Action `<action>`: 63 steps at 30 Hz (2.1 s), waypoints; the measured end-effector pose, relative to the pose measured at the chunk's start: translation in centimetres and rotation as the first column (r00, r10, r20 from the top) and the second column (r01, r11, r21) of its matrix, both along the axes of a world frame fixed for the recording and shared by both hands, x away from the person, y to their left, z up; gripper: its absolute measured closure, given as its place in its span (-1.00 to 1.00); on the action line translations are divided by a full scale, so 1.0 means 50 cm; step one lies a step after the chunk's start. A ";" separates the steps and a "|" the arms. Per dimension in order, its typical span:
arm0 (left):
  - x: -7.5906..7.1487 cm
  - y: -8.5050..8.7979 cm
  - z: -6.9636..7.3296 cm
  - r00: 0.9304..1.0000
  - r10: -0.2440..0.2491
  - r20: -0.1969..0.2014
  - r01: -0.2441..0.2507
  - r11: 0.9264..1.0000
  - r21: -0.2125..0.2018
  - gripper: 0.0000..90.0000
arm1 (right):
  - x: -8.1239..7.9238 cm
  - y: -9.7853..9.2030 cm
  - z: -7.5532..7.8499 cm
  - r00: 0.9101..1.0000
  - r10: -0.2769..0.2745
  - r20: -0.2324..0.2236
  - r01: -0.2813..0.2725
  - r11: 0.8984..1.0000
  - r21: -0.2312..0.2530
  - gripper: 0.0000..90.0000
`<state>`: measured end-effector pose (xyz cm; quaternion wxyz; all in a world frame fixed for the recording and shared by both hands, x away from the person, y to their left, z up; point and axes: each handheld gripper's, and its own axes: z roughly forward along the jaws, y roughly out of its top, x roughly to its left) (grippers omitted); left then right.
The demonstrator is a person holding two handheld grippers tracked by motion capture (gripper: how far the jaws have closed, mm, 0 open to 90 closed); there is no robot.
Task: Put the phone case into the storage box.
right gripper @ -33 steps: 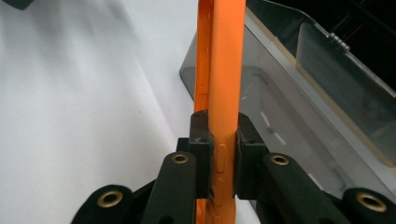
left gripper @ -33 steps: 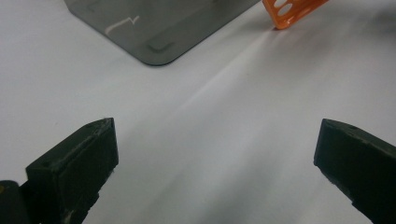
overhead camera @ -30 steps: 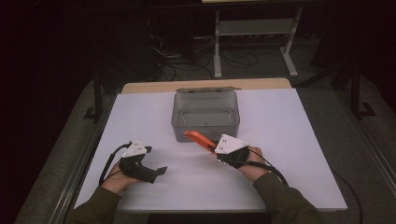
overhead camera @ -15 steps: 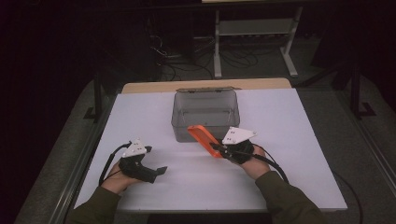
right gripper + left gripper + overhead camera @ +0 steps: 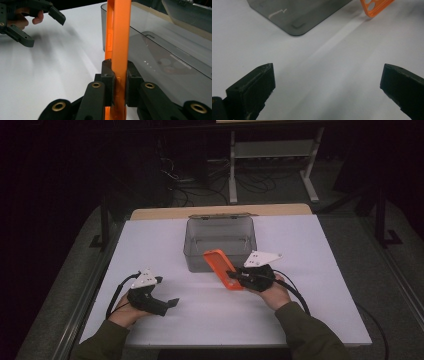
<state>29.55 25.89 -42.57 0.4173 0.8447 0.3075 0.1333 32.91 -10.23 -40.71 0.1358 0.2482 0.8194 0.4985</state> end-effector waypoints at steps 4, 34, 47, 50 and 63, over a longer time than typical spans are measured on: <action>0.000 0.000 0.000 1.000 0.000 0.000 0.000 1.000 0.001 -1.00 | 0.003 -0.005 -0.001 1.000 -0.001 -0.014 0.002 1.000 0.012 0.77; -0.009 -0.009 -0.010 1.000 0.003 0.025 -0.002 0.999 -0.037 -1.00 | 0.001 -0.022 0.040 0.999 0.014 -0.042 -0.013 0.999 0.038 0.77; -0.010 -0.013 -0.013 1.000 -0.001 0.015 0.001 1.000 -0.020 -1.00 | 0.002 -0.040 0.072 0.999 0.015 -0.035 -0.012 0.997 0.074 0.77; -0.010 -0.012 -0.012 1.000 0.000 0.017 0.000 1.000 -0.021 -1.00 | 0.005 -0.045 0.079 0.999 0.012 -0.031 -0.010 0.997 0.076 0.77; -0.012 -0.012 -0.011 1.000 -0.007 0.023 0.007 1.000 -0.020 -1.00 | 0.019 -0.047 0.112 1.000 -0.005 -0.020 0.006 0.998 0.070 0.77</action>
